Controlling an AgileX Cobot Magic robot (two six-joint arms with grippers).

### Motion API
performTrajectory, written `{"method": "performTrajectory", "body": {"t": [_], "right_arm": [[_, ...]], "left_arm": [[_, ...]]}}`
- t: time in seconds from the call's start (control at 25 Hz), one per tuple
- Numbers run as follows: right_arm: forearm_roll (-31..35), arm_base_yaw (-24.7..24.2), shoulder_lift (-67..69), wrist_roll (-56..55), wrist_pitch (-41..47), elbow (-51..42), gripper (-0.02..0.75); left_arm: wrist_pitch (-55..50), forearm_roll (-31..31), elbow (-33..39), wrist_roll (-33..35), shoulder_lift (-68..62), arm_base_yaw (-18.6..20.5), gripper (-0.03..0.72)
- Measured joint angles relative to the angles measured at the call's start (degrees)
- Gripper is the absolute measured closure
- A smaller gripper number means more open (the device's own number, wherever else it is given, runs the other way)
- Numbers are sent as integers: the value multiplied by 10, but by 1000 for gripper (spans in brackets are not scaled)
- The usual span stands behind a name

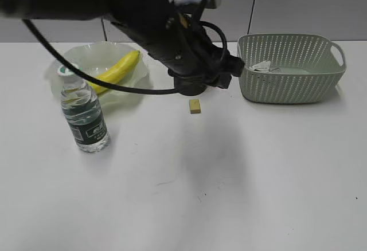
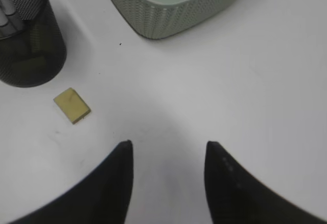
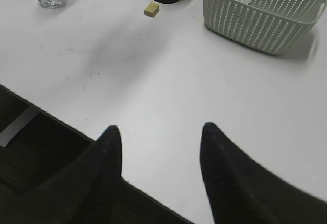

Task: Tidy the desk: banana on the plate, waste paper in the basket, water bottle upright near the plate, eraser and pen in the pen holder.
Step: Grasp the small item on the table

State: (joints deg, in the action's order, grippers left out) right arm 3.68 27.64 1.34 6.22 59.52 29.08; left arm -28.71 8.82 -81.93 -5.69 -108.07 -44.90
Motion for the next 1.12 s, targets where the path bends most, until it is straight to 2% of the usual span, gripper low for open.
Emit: {"method": "performTrajectory", "body": {"t": [0.24, 0.64, 0.84, 1.12], "right_arm": [[-1, 0, 0, 0, 0, 0, 336], [0, 0, 0, 0, 0, 0, 342], [0, 0, 0, 0, 0, 0, 342], [-1, 0, 0, 0, 0, 0, 342]], "left_arm": [[-89, -11, -140, -104, -106, 2, 281], [-278, -109, -337, -270, -231, 21, 275], [-305, -123, -392, -304, -285, 31, 260], [-302, -136, -417, -308, -337, 40, 198]]}}
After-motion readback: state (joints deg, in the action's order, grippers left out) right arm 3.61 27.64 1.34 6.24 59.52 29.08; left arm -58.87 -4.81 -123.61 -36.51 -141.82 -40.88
